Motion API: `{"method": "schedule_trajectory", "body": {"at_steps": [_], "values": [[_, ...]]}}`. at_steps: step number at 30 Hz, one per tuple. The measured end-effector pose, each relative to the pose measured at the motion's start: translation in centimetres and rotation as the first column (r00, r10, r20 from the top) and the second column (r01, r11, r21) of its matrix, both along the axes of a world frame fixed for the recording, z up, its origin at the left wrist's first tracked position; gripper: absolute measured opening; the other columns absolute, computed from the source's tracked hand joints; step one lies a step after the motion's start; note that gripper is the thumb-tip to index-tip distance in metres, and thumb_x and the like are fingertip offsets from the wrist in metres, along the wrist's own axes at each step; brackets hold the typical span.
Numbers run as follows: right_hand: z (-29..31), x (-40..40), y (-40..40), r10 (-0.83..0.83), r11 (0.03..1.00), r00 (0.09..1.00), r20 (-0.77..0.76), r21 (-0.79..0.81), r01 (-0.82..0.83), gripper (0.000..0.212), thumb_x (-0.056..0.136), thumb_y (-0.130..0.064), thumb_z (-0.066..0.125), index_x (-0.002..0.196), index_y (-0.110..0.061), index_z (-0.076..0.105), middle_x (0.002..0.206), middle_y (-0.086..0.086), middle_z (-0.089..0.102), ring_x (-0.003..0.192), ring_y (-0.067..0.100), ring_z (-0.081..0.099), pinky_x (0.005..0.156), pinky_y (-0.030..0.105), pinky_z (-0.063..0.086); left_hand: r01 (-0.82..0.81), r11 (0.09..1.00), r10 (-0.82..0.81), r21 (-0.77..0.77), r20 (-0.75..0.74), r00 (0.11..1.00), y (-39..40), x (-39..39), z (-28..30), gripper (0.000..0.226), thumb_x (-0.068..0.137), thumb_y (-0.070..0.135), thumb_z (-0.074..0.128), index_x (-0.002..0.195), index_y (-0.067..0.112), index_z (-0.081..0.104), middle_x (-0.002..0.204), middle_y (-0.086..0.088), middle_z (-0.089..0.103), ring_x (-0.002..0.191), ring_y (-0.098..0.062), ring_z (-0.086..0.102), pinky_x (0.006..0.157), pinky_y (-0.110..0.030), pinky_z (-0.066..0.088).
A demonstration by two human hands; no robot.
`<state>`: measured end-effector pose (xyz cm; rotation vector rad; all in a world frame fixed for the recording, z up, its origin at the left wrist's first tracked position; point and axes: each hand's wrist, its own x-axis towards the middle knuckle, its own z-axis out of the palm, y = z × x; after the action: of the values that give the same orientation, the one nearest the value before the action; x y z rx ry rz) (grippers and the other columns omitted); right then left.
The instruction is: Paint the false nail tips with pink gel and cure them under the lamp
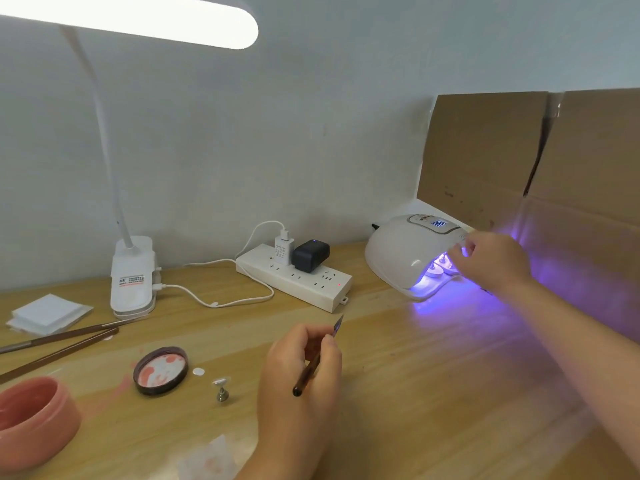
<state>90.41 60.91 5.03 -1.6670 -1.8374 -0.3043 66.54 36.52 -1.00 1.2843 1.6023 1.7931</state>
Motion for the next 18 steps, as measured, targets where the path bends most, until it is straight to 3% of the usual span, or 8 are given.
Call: {"method": "schedule_trajectory", "body": {"at_steps": [2,4,5,7,11,15,18], "values": [[1.4,-1.0,-0.2,0.125,0.985,0.988,-0.087,0.131,-0.113,0.026,0.073,-0.032,0.052,0.056,-0.015,0.043,0.052,-0.003,0.048,0.051,0.016,0.042,0.049,0.023,0.030,0.004,1.000,-0.004,-0.006,-0.001,1.000,0.0,-0.1,0.0,0.012,0.082,0.033,0.054,0.078,0.036,0.065,0.078,0.018,0.067,0.086,-0.011,0.061,0.069,-0.029,0.044],[2.4,-1.9,0.6,0.311,0.950,0.927,-0.210,0.089,-0.299,0.008,0.077,-0.015,0.057,0.076,-0.022,0.054,0.073,-0.009,0.060,0.058,0.012,0.046,0.057,0.027,0.036,-0.002,1.000,0.002,-0.012,0.000,1.000,0.0,-0.1,0.0,0.012,0.083,0.033,0.055,0.078,0.035,0.065,0.078,0.017,0.067,0.086,-0.012,0.061,0.070,-0.030,0.044],[2.7,-2.4,1.1,0.371,0.924,0.889,-0.268,0.016,-0.381,0.026,0.078,-0.006,0.055,0.097,-0.023,0.058,0.092,-0.009,0.064,0.063,0.008,0.050,0.064,0.028,0.038,-0.006,1.000,0.006,-0.015,0.007,1.000,0.0,-0.1,0.0,0.012,0.083,0.033,0.055,0.078,0.036,0.065,0.078,0.017,0.067,0.087,-0.012,0.061,0.071,-0.030,0.045],[2.4,-2.8,2.0,0.405,0.865,0.847,-0.343,-0.157,-0.477,0.060,0.081,0.003,0.049,0.132,-0.028,0.045,0.117,-0.010,0.060,0.080,0.008,0.058,0.073,0.026,0.041,-0.012,1.000,0.012,-0.022,0.024,1.000,0.1,0.0,-0.1,0.014,0.080,0.037,0.052,0.078,0.036,0.066,0.079,0.017,0.068,0.087,-0.013,0.061,0.072,-0.032,0.047],[2.1,-3.5,3.8,0.348,0.885,0.914,-0.206,-0.249,-0.393,0.066,0.082,-0.003,0.049,0.142,-0.024,0.031,0.126,-0.012,0.061,0.108,0.023,0.057,0.080,0.030,0.040,-0.005,0.999,0.007,-0.039,0.049,0.999,0.2,0.0,-0.2,0.017,0.088,0.026,0.057,0.078,0.036,0.066,0.078,0.015,0.068,0.087,-0.012,0.062,0.070,-0.031,0.046],[2.7,-3.8,4.8,0.279,0.911,0.950,-0.141,-0.274,-0.308,0.065,0.084,-0.008,0.051,0.144,-0.018,0.027,0.131,-0.004,0.059,0.113,0.027,0.055,0.085,0.032,0.042,-0.004,0.998,0.007,-0.057,0.049,0.999,0.3,-0.1,-0.3,0.018,0.087,0.021,0.058,0.078,0.035,0.066,0.078,0.014,0.068,0.086,-0.011,0.061,0.068,-0.027,0.043],[3.0,-4.1,5.3,0.259,0.914,0.965,0.035,-0.334,-0.233,0.069,0.085,-0.009,0.048,0.148,-0.018,0.020,0.135,-0.002,0.055,0.117,0.028,0.054,0.092,0.036,0.045,0.002,0.999,0.000,-0.041,0.045,0.999,0.2,-0.1,-0.3,0.020,0.088,0.020,0.059,0.079,0.035,0.067,0.078,0.012,0.068,0.086,-0.011,0.061,0.068,-0.028,0.043]]}}
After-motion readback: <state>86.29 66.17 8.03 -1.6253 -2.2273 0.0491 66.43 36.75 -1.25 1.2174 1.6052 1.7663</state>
